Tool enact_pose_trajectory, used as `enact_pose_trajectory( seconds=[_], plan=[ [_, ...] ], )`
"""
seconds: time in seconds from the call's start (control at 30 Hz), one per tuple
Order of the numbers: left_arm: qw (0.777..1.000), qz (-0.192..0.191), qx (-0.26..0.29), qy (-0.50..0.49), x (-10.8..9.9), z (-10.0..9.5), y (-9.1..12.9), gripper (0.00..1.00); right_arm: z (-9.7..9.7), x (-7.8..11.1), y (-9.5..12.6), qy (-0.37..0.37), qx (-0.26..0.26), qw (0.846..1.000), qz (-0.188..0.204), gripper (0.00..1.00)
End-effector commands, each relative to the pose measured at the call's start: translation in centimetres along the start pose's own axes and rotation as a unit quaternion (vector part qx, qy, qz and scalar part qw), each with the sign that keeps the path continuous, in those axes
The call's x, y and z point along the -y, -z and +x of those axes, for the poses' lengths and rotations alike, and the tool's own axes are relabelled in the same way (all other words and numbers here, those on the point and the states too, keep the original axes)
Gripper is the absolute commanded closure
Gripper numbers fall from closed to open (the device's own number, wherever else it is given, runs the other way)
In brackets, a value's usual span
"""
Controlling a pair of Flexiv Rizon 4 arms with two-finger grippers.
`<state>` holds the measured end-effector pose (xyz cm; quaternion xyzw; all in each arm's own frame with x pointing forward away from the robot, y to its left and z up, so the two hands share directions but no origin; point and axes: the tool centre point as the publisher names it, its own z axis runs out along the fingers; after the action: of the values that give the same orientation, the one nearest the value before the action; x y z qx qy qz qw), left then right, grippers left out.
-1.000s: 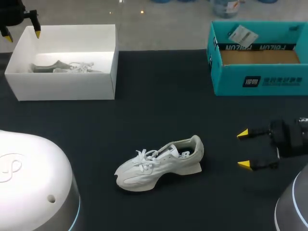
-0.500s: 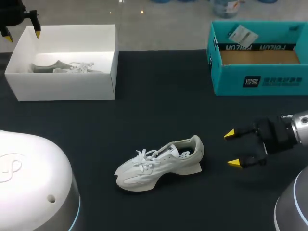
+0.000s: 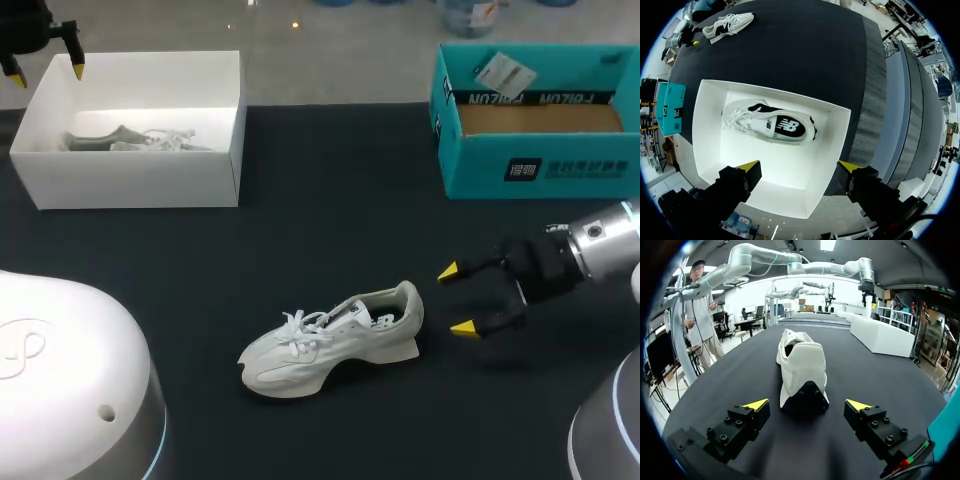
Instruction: Take the shoe out of the shoebox, open the shoe tongue, remove and reinsert the insole, then place the shoe into the shoebox
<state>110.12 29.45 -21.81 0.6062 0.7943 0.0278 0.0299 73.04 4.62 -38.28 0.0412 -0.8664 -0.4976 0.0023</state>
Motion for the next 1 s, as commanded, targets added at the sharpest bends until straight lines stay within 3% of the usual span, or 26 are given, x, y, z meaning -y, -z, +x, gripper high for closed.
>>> enact_pose_trajectory(
  seconds=[0.03, 0.5, 1.0],
  plan=[
    [1.000, 0.000, -0.001, -0.001, 0.0, 0.0, 0.0, 0.00, -0.6, 0.4, -2.4, 0.002, -0.017, 1.000, -0.004, 0.00],
    [1.000, 0.000, -0.001, -0.001, 0.0, 0.0, 0.0, 0.00, -1.5, -0.1, -5.3, 0.014, -0.057, 0.998, -0.019, 0.00],
    [1.000, 0.000, -0.001, -0.001, 0.0, 0.0, 0.0, 0.00, -0.1, -0.8, -7.4, 0.013, -0.078, 0.996, -0.036, 0.00]
  ],
)
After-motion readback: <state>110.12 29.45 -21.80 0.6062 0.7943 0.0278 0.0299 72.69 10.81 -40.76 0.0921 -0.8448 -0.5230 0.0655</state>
